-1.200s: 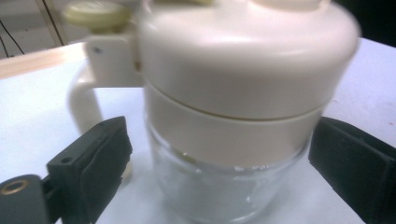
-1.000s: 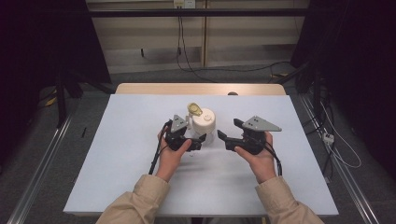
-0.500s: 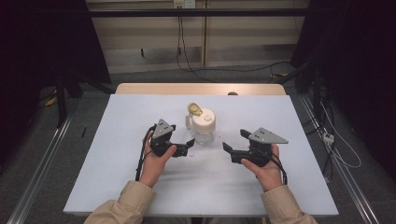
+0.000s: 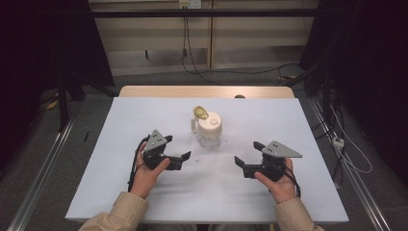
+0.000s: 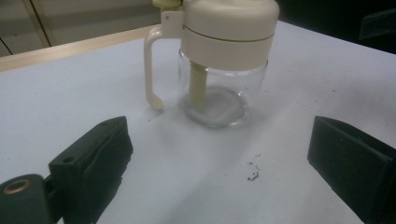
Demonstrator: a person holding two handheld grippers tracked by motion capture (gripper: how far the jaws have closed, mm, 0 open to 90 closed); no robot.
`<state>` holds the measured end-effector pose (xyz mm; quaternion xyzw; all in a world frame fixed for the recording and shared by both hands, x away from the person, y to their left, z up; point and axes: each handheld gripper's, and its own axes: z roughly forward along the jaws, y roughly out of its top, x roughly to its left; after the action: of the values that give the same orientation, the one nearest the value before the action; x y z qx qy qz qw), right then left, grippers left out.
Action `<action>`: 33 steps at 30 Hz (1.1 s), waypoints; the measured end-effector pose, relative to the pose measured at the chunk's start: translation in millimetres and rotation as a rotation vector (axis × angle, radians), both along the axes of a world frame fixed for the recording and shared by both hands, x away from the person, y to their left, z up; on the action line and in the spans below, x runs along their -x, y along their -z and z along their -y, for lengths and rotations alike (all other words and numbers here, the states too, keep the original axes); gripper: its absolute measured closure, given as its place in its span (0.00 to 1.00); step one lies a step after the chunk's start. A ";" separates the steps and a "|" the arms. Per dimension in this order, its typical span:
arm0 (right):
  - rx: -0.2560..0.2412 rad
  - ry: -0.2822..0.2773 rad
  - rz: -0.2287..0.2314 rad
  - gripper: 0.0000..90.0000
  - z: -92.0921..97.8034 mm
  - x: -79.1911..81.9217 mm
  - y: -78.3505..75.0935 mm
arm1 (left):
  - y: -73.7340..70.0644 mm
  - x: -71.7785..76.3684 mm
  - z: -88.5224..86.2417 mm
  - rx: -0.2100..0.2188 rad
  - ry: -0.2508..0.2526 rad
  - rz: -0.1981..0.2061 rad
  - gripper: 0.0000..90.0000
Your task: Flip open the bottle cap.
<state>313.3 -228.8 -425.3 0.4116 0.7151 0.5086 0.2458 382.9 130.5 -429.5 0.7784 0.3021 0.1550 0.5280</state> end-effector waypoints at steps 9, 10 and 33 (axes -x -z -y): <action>-0.007 0.002 -0.003 0.06 11.1 8.1 7.9 | -0.5 9.0 -20.2 -0.004 0.002 0.007 0.06; -0.007 0.007 -0.004 0.06 12.0 8.9 8.4 | -0.7 9.9 -21.8 -0.005 0.004 0.009 0.06; 0.033 0.013 0.002 0.05 28.8 27.0 21.0 | 5.1 24.1 -52.8 -0.024 -0.019 0.012 0.06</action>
<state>286.3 -257.5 -446.3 0.4118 0.7204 0.4957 0.2565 358.8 183.2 -434.5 0.7806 0.3046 0.1684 0.5191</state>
